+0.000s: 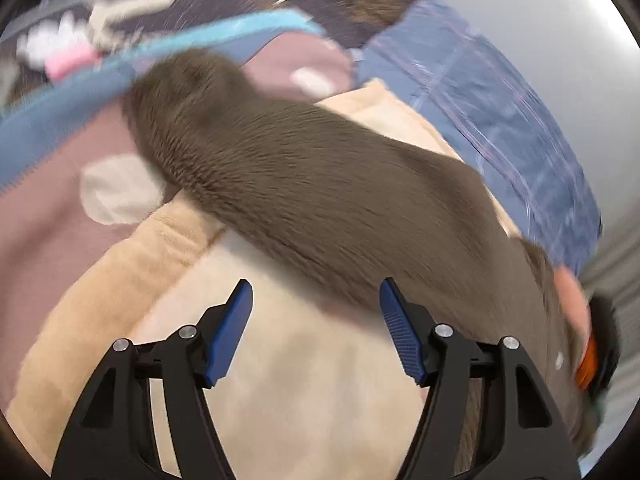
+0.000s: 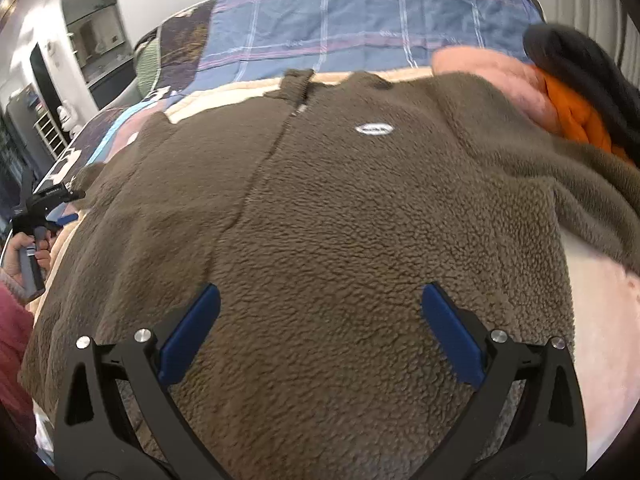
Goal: Fold large clothes
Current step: 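Grasp the jacket sleeve cuff with the left gripper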
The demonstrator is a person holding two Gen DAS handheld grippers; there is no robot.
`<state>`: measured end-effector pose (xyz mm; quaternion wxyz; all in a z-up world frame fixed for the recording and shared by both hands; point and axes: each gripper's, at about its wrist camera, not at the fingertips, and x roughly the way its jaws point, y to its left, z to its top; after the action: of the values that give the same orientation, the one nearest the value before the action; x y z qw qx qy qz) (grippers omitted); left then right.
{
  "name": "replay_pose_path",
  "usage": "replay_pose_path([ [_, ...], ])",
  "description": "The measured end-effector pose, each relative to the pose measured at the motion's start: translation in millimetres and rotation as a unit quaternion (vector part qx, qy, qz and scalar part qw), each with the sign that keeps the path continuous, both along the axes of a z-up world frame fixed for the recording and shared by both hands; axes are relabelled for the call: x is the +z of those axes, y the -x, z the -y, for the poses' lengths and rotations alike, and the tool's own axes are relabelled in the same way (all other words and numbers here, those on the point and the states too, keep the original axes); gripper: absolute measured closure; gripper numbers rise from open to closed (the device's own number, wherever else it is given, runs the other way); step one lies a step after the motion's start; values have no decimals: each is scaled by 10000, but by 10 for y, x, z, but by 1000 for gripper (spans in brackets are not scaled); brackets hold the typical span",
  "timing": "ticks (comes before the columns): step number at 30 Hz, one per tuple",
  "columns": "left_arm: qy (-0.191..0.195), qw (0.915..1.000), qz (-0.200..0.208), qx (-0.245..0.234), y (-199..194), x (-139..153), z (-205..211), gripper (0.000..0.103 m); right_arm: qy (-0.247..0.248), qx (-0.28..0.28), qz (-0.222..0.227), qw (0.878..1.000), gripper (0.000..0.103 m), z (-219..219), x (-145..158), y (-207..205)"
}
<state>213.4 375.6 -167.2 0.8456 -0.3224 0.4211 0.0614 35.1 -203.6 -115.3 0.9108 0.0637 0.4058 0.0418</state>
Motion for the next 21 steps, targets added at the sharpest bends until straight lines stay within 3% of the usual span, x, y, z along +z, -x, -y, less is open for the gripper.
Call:
replay_pose_path([
  [5, 809, 9932, 119, 824, -231, -266, -373, 28, 56, -132, -177, 9997, 2, 8, -144, -39],
  [8, 883, 9893, 185, 1146, -353, -240, -481, 27, 128, -137, -159, 9997, 2, 0, -158, -27],
  [9, 844, 9889, 217, 1207, -394, -196, -490, 31, 158, -139, -152, 9997, 2, -9, -165, -27],
  [10, 734, 9884, 364, 1276, -440, -140, -524, 42, 180, -138, -152, 9996, 2, -17, -176, -35],
  [11, 623, 9888, 439, 1283, -486, -86, -527, 79, 190, -135, -154, 9996, 2, -17, -189, -45],
  [12, 501, 9896, 446, 1271, -531, -32, -529, 91, 192, -136, -158, 9996, 2, -17, -201, -44],
  [15, 287, 9899, 845, 1106, -504, 317, -367, 91, 129, -132, -103, 9998, 2, 5, -208, -14],
  [17, -262, 9903, 1169, 700, -527, 705, -31, 92, 59, -134, -72, 9999, 2, 30, -200, -8],
  [19, -662, 9864, 1498, 141, -547, 1100, 429, 92, -12, -143, -52, 9999, 2, 52, -194, 3],
  [21, -1031, 9748, 1901, -546, -504, 1471, 1036, 92, -66, -157, -12, 9999, 2, 69, -183, 18],
])
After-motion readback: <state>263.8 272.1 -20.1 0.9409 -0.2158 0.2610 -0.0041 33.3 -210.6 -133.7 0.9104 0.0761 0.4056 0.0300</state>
